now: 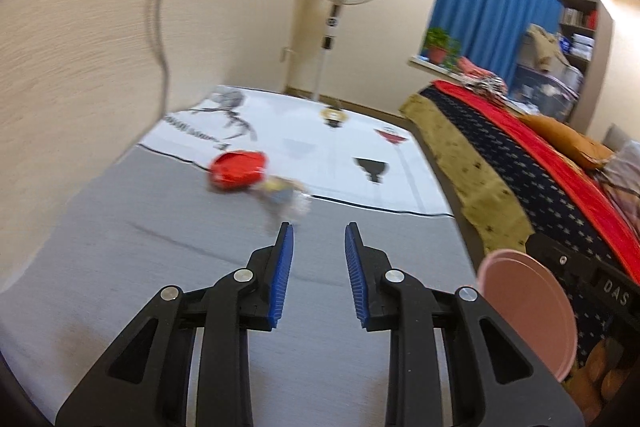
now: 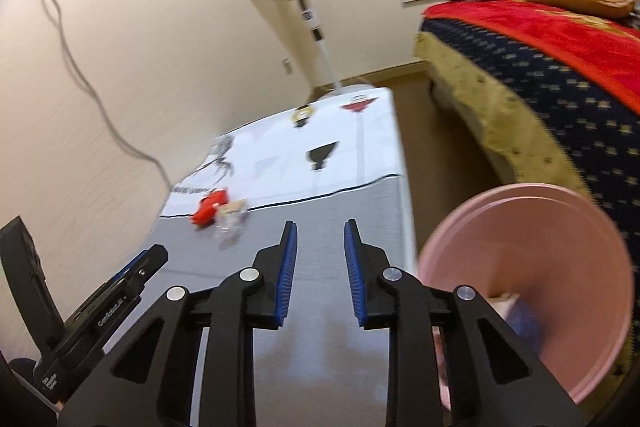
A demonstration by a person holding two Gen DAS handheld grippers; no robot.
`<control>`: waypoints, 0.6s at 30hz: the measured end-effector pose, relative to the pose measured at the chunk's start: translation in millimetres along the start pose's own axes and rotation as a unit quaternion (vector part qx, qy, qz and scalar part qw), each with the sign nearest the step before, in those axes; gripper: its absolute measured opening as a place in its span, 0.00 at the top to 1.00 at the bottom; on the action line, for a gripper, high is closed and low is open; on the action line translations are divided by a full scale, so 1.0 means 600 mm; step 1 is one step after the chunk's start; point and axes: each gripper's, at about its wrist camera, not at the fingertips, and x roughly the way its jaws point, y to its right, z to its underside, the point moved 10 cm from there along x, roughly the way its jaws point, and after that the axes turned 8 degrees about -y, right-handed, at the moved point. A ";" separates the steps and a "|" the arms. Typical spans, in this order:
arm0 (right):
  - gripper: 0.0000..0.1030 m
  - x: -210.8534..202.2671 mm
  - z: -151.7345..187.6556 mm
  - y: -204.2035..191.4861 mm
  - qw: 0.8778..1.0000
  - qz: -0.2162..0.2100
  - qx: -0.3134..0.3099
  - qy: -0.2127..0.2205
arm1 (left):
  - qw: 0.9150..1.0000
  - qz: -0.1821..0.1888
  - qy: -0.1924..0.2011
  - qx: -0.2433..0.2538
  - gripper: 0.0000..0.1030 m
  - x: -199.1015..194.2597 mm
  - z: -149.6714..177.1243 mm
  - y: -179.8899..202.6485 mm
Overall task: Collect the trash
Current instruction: 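Move both open tools back over the table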
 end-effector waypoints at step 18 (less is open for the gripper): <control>0.57 0.238 0.010 -0.172 0.990 -0.092 -0.056 -0.089 | 0.993 -0.087 -0.001 -0.074 0.74 0.066 -0.072 -0.153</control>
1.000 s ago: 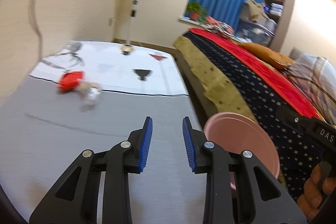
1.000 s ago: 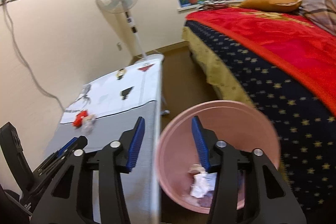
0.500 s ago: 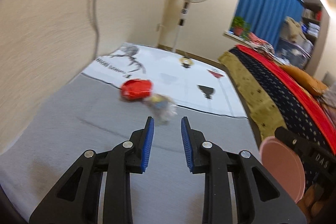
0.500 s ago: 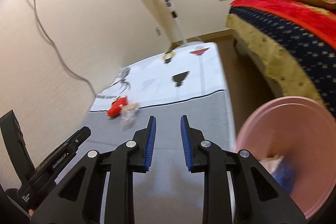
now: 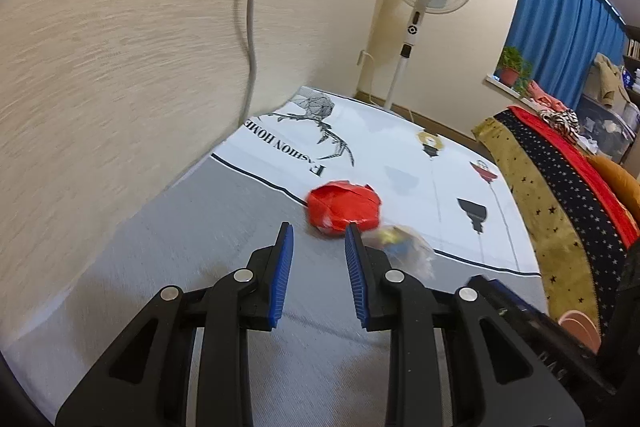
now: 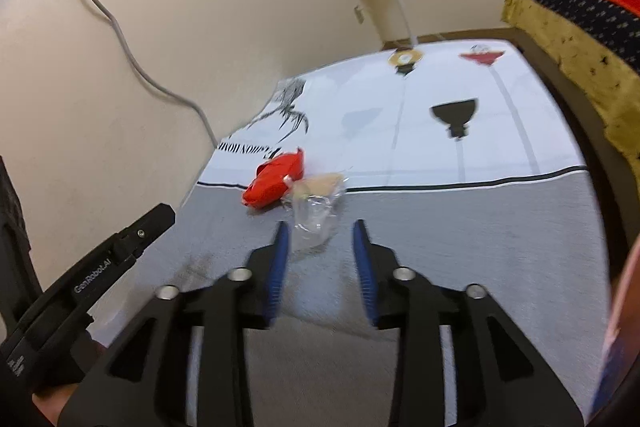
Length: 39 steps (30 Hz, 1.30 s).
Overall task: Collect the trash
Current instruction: 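Move both open tools back over the table, then grasp the clear plastic bag with the right tool while the left tool grasps the red wrapper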
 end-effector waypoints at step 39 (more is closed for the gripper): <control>0.93 -0.009 0.010 0.140 0.994 0.078 0.080 0.000 | 0.994 -0.031 -0.099 -0.021 0.21 0.191 -0.011 0.042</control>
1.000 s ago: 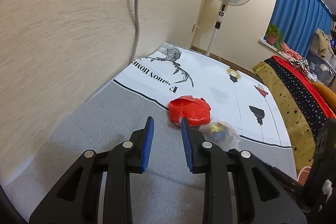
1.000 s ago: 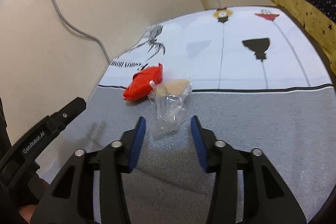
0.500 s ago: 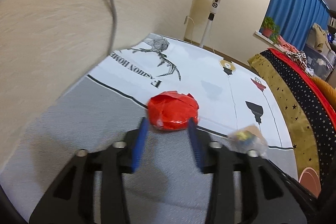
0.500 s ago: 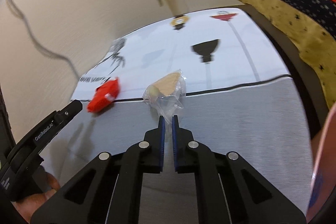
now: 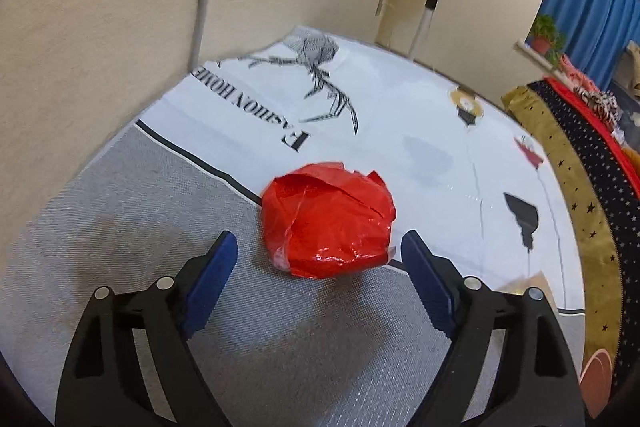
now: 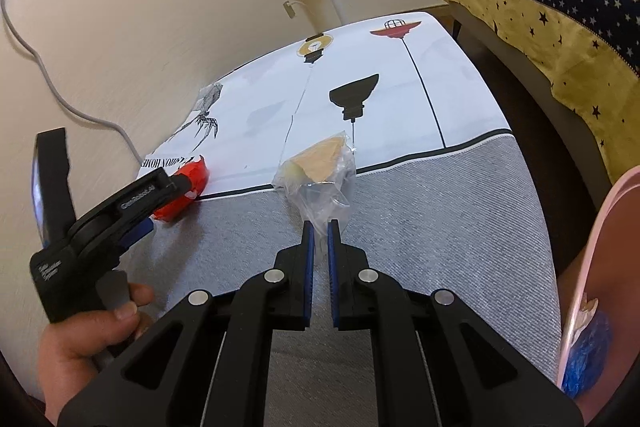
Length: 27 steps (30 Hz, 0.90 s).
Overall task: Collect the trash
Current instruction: 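Grasp the clear plastic bag with the right tool while the left tool grasps the red wrapper, then carry the clear bag and red wrapper over the pink bin and open both tools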
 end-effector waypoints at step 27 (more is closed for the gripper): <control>0.94 -0.129 0.037 0.025 0.999 0.026 -0.013 0.025 | 0.993 0.051 0.027 0.101 0.41 -0.115 0.096 0.058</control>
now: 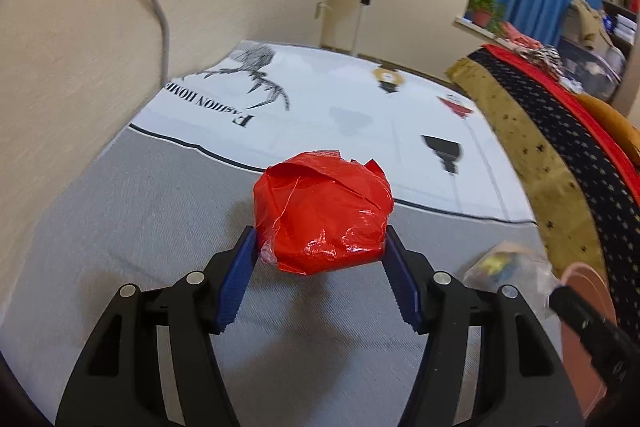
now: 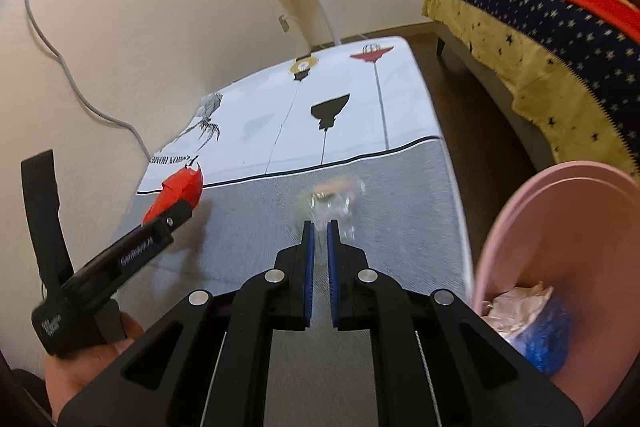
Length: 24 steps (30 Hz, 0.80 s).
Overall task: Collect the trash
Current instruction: 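Carry the clear bag and red wrapper over the pink bin and open both tools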
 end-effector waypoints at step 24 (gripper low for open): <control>0.97 -0.198 0.029 0.042 0.998 0.020 0.003 0.061 | 0.995 0.046 0.036 0.076 0.41 -0.164 0.103 0.085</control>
